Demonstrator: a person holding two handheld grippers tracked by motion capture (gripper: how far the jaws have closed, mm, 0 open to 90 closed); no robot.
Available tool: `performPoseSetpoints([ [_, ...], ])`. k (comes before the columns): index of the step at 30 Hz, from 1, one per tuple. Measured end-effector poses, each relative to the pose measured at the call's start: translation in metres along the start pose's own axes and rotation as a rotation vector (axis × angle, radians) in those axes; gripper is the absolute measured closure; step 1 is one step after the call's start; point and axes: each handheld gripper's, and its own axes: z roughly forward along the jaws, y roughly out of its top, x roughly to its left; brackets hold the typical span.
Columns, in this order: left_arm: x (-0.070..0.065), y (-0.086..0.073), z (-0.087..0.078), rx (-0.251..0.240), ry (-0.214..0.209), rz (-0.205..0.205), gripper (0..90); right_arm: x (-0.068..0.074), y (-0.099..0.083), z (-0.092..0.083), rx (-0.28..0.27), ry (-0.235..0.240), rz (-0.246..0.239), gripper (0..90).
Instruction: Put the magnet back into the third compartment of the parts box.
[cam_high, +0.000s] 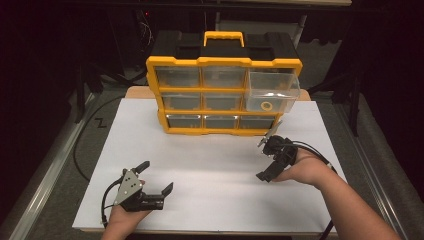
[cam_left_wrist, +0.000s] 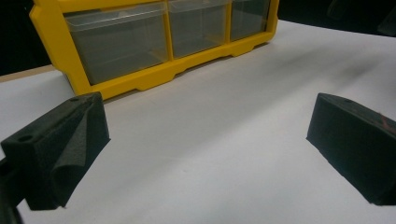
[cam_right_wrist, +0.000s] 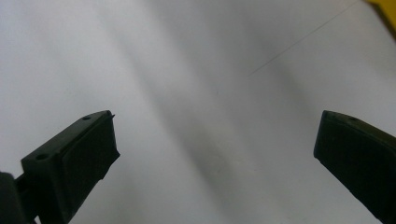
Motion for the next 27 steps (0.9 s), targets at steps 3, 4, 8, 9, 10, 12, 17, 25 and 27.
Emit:
performPoseSetpoints([
  [3,0.000,0.000,0.000,0.001,-0.001,0.002,0.1,0.001,-0.003,0.012,0.009,0.018,0.006,0.9],
  [4,0.000,0.000,0.000,0.003,-0.001,0.002,0.1,0.002,-0.004,0.015,0.015,0.024,0.014,0.9],
  [8,0.000,0.000,0.000,0.008,-0.001,0.002,0.1,0.004,-0.007,0.028,0.016,0.034,0.020,0.9],
  [9,0.000,0.000,0.000,0.009,-0.001,0.002,0.1,0.004,-0.008,0.030,0.015,0.037,0.025,0.8],
  [10,0.000,0.000,0.000,0.010,0.000,0.002,0.1,0.005,-0.009,0.032,0.013,0.037,0.027,0.9],
  [12,0.000,0.000,0.000,0.011,0.006,0.004,0.1,0.005,-0.011,0.035,-0.003,0.036,0.034,0.9],
  [17,0.001,-0.001,0.000,0.017,0.010,-0.004,0.1,0.003,-0.020,0.041,-0.080,0.040,0.059,0.9],
  [25,0.000,-0.001,0.001,0.027,0.004,0.000,0.1,0.008,-0.034,0.045,-0.208,0.056,0.107,0.9],
  [27,0.000,-0.001,0.001,0.028,0.003,0.000,0.1,0.008,-0.039,0.047,-0.247,0.046,0.116,0.9],
])
